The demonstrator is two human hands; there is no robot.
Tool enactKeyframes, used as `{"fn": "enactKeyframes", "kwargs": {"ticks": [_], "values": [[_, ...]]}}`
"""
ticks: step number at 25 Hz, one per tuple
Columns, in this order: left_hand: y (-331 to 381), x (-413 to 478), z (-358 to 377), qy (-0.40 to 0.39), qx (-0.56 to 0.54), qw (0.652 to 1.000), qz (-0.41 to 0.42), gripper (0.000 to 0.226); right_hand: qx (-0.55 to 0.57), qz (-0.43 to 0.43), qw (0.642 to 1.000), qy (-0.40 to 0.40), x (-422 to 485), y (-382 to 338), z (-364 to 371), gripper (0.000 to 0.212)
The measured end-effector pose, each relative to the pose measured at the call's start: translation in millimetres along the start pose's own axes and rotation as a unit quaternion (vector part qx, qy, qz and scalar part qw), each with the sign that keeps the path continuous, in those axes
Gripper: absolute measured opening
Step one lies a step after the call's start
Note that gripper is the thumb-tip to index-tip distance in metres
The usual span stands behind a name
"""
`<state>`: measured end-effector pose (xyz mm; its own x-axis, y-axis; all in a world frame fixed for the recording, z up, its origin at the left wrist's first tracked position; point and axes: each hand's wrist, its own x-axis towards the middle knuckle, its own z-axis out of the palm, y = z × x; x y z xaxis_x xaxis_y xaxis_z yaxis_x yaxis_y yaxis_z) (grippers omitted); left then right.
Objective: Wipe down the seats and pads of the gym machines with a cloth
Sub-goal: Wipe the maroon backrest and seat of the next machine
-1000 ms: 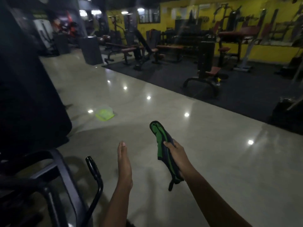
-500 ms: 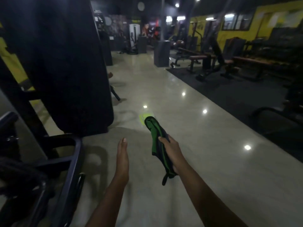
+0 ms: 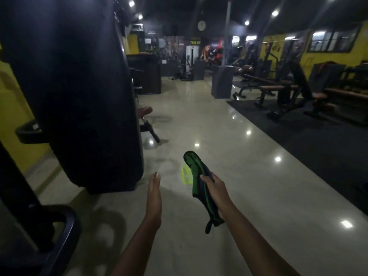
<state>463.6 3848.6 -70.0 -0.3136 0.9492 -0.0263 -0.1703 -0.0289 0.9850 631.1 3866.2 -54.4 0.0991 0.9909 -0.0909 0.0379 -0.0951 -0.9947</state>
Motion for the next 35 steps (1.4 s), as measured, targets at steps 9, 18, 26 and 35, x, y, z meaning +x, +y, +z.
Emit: {"fn": "enactKeyframes", "kwargs": {"ticks": [9, 18, 26, 35], "values": [[-11.3, 254.0, 127.1, 0.098, -0.025, 0.995, 0.000, 0.050, 0.007, 0.006, 0.996, -0.084, 304.8, -30.8, -6.7, 0.014], [-18.6, 542.3, 143.7, 0.154, -0.041, 0.986, 0.040, 0.062, 0.040, 0.004, 0.986, -0.159, 587.7, -48.0, 102.9, 0.016], [9.8, 805.1, 138.7, 0.194, -0.107, 0.975, 0.033, 0.043, 0.041, 0.038, 0.985, -0.162, 813.6, -97.6, 206.3, 0.023], [14.7, 1102.6, 134.1, 0.166, -0.038, 0.983, 0.069, 0.060, 0.060, 0.015, 0.982, -0.178, 1073.9, -108.2, 346.9, 0.019]]}}
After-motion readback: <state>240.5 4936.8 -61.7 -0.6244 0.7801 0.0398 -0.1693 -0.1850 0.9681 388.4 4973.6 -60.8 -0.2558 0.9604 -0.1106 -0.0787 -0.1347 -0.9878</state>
